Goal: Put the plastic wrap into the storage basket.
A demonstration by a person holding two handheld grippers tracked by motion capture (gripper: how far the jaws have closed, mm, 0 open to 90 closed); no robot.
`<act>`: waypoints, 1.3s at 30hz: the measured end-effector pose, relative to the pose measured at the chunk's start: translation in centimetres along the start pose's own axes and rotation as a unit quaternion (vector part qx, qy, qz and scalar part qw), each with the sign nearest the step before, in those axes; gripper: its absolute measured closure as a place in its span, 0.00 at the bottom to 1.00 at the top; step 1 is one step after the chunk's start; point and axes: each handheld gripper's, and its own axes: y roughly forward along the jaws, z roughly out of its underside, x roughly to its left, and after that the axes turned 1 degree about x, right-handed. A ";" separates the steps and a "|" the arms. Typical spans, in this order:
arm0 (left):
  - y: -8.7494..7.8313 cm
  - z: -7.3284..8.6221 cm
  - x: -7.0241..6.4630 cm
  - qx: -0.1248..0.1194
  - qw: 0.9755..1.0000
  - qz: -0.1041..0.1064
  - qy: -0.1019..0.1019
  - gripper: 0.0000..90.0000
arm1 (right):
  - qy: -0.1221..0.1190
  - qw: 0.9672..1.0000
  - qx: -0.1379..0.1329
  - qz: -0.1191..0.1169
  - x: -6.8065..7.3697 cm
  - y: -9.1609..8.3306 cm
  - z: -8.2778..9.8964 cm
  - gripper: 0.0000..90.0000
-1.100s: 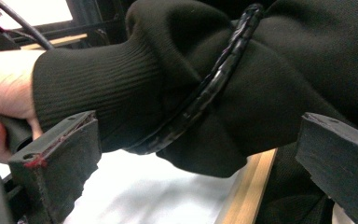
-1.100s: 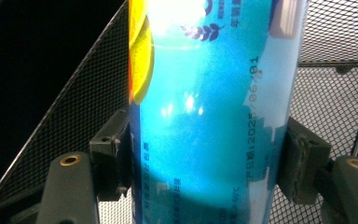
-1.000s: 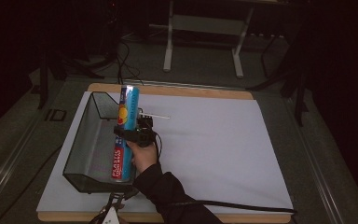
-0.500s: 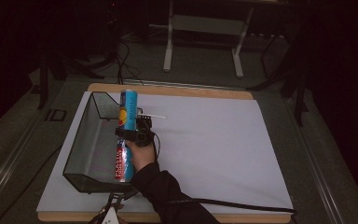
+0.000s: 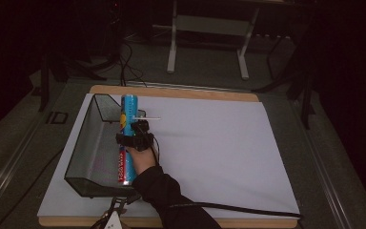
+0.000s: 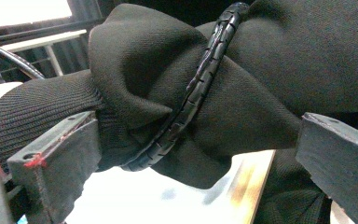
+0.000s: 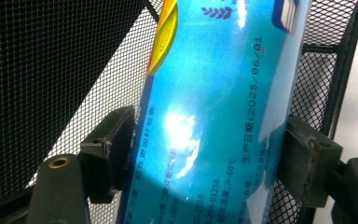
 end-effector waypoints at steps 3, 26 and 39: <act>0.0 0.0 0.0 -0.001 1.000 0.001 0.000 0.01 | -0.012 1.000 0.004 0.001 0.0 0.0 -0.1 0.28; 0.0 0.0 0.0 0.003 1.000 0.002 0.002 0.01 | -0.074 0.997 -0.029 0.019 -0.4 -2.6 -0.9 0.24; 0.2 0.1 0.0 0.009 1.000 0.002 -0.002 0.01 | -0.176 0.983 -0.056 -0.018 -2.1 -7.0 -2.3 0.15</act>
